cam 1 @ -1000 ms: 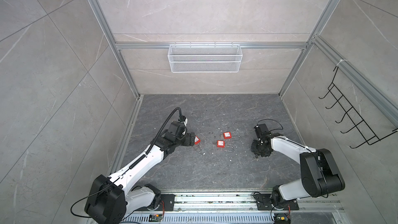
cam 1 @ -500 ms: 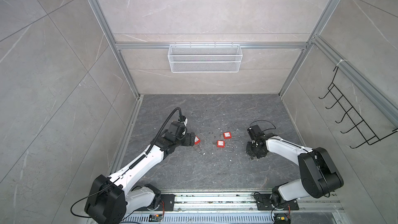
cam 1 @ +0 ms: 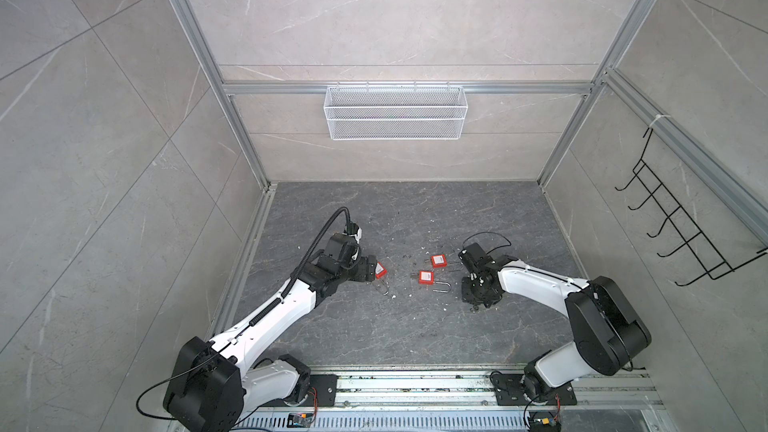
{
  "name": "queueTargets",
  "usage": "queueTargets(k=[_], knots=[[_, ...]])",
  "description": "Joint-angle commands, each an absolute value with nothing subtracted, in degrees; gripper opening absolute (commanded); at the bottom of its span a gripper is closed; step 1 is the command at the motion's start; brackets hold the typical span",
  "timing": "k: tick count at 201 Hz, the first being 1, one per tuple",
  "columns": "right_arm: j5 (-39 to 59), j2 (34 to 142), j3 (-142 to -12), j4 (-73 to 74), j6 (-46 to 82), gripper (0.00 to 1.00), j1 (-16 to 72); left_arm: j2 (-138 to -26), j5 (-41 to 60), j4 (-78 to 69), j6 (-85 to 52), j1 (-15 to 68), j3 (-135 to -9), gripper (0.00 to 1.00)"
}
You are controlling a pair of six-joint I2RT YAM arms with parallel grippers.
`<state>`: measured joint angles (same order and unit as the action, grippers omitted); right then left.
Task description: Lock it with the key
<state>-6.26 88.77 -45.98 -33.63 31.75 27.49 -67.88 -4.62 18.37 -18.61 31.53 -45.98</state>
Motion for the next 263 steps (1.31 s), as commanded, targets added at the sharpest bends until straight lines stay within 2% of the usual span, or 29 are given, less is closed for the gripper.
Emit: queueTargets(k=[1,76,127,160,196,208,228,249,263], knots=[[-6.5,90.0,-43.7,-37.3,32.9,0.56,28.4,-66.9,-5.8,18.6,-17.6,31.7,-46.2,0.91],[-5.5,90.6,-43.7,-38.2,32.7,0.46,29.0,-68.0,-5.0,19.0,-17.2,31.7,-47.7,0.91],[-6.0,87.3,-44.2,-38.7,30.9,0.39,30.3,-68.1,-4.0,18.6,-16.8,31.7,-48.0,0.91],[-11.2,83.9,-50.5,-41.1,21.7,0.39,35.1,-69.4,-0.3,18.0,-15.8,31.7,-49.4,0.9],[-6.6,80.0,-55.2,-38.8,11.5,0.4,37.3,-69.4,6.2,15.9,-14.1,31.4,-50.5,0.88],[-2.0,79.3,-56.7,-37.6,6.8,0.34,37.5,-69.3,9.0,15.1,-13.1,31.1,-50.5,0.87],[-4.1,81.2,-60.6,-40.8,3.4,0.39,37.5,-69.6,10.3,15.4,-11.2,30.9,-51.2,0.86],[-7.0,85.2,-65.5,-48.9,8.6,0.42,37.6,-70.3,10.3,17.5,-10.2,30.9,-52.5,0.86],[-6.0,85.0,-64.1,-49.8,13.2,0.44,37.6,-69.8,10.5,16.8,-10.6,30.9,-51.6,0.87]])
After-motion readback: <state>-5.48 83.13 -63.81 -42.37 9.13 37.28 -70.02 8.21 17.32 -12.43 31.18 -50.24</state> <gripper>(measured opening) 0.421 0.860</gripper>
